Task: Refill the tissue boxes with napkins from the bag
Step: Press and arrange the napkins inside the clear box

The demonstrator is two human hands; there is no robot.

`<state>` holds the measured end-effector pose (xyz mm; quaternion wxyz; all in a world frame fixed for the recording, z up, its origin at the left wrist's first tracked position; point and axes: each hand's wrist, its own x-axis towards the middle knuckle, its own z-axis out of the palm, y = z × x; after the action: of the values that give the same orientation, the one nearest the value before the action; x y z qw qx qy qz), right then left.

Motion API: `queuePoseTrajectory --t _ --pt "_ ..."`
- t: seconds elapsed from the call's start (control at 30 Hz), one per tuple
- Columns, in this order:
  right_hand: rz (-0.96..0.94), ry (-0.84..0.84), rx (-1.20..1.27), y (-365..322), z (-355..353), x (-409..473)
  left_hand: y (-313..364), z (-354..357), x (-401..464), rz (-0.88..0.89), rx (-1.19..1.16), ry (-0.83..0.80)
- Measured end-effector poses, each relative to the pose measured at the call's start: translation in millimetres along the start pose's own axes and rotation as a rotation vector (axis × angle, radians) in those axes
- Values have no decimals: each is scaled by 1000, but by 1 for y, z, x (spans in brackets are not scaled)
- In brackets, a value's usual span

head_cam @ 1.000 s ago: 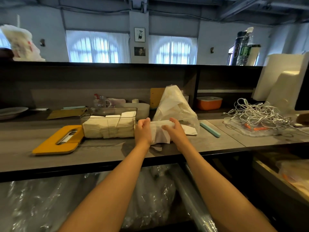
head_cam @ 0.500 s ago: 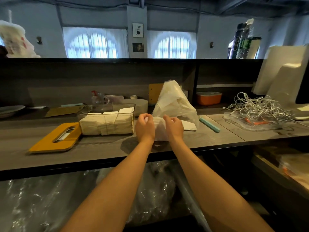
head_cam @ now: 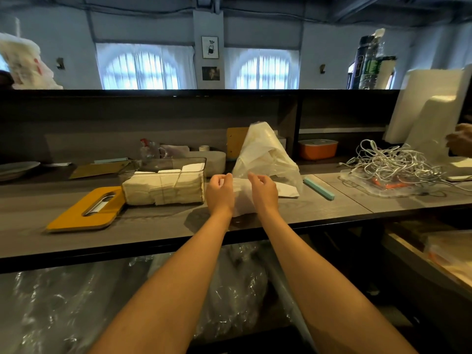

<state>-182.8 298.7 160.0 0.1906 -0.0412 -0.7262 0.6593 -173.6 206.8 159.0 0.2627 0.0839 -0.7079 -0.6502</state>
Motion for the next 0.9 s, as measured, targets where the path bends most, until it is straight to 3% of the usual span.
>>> queuePoseTrajectory --t 0.2,0.33,0.43,0.63,0.9 --pt "9 73 12 6 -2 0 -1 -1 3 -6 7 62" --pt "-18 1 -6 1 0 -2 0 1 -2 48 27 -31" --pt "12 90 51 4 -1 -2 1 -1 -3 83 46 7" --pt "2 91 -8 3 -2 -3 0 4 -7 306 297 2" --pt "31 68 16 0 -4 -3 1 -2 -12 309 452 59"
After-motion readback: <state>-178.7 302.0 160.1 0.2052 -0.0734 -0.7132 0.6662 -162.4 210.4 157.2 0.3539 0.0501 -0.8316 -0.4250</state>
